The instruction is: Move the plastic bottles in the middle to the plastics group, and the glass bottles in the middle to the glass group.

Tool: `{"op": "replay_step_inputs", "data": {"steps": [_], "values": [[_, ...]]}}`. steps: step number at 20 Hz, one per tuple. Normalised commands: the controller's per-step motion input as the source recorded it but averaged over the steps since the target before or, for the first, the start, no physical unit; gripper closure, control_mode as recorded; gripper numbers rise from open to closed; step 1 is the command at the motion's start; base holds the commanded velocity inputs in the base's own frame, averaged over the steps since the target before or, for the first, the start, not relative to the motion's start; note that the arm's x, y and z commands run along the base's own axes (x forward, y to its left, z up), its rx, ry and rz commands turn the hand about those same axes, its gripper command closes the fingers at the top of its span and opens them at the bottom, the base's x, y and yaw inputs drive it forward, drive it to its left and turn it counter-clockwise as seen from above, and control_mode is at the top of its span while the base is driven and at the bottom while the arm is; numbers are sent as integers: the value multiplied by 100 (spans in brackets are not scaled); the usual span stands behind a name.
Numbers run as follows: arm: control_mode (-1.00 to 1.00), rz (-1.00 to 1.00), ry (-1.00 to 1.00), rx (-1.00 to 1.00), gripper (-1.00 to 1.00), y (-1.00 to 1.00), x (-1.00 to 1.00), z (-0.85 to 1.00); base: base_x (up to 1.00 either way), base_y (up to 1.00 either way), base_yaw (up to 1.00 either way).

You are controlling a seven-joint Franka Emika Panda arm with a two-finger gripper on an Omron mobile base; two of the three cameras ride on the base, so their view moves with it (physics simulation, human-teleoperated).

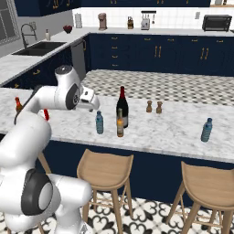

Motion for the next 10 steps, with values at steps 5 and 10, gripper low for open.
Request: {"op": "replay_step_inputs", "data": {"steps": [5, 10], "values": [[-100, -5, -2, 0, -100, 0, 72, -65, 0, 0, 0], [-100, -1, 0, 0, -100, 0, 71, -58, 0, 0, 0]]}}
